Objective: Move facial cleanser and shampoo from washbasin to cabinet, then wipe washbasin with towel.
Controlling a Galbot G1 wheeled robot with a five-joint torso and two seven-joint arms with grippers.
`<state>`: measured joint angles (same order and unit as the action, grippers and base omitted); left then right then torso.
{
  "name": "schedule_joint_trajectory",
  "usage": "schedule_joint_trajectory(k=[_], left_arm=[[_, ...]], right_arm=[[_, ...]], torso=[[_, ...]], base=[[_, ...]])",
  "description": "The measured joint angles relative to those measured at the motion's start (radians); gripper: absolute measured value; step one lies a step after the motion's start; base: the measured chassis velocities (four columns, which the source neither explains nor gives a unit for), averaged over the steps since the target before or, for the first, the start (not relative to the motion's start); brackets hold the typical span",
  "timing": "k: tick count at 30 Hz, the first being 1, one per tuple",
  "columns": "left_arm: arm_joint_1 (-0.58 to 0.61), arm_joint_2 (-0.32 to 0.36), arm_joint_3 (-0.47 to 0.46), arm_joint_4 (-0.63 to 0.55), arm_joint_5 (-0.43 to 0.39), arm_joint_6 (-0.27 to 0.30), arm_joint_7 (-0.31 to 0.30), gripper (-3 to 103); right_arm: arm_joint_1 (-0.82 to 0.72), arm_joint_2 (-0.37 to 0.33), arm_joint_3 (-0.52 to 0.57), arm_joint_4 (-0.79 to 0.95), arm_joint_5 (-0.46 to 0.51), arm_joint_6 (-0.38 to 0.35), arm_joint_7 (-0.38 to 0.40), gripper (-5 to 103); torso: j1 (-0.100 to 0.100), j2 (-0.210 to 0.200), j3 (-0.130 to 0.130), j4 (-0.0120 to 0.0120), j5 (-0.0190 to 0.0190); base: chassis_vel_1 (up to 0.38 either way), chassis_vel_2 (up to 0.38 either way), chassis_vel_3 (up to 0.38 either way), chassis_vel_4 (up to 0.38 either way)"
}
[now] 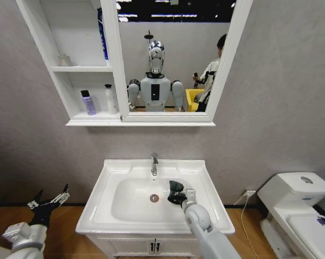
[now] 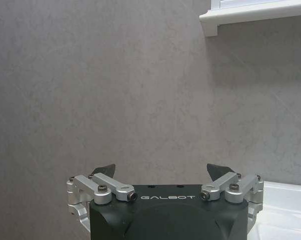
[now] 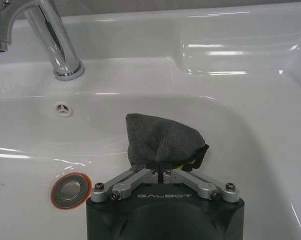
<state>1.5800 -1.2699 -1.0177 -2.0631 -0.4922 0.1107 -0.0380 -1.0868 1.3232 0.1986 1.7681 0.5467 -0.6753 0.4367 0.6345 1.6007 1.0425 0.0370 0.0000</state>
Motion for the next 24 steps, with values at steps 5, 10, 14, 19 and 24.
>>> schedule_joint_trajectory(k=[5,10,14,19,24], left_arm=[[0.0,0.0,0.0,0.0,0.0,0.0,0.0,100],[0.0,0.0,0.0,0.0,0.0,0.0,0.0,100],[0.0,0.0,0.0,0.0,0.0,0.0,0.0,100],[0.0,0.0,0.0,0.0,0.0,0.0,0.0,100],[0.0,0.0,0.0,0.0,0.0,0.0,0.0,100]], right_arm=[[0.012,-0.01,0.002,-0.015,-0.018,-0.002,-0.016,0],[0.014,-0.02,0.001,-0.016,-0.01,-0.008,-0.004,0],[0.001,-0.034,-0.006,-0.017,-0.001,-0.008,0.007,0],[0.003,-0.054,-0.005,-0.023,0.02,-0.011,0.014,0],[0.02,-0.051,-0.003,-0.066,0.025,0.0,-0.011,0]], torso=[[0.0,0.0,0.0,-0.0001,0.0],[0.0,0.0,0.0,0.0,-0.0001],[0.0,0.0,0.0,0.0,0.0001],[0.0,0.0,0.0,0.0001,0.0],[0.0,0.0,0.0,0.0001,0.0]], base=[[0.0,0.0,0.0,0.0],[0.0,0.0,0.0,0.0],[0.0,0.0,0.0,0.0],[0.0,0.0,0.0,0.0],[0.0,0.0,0.0,0.0]])
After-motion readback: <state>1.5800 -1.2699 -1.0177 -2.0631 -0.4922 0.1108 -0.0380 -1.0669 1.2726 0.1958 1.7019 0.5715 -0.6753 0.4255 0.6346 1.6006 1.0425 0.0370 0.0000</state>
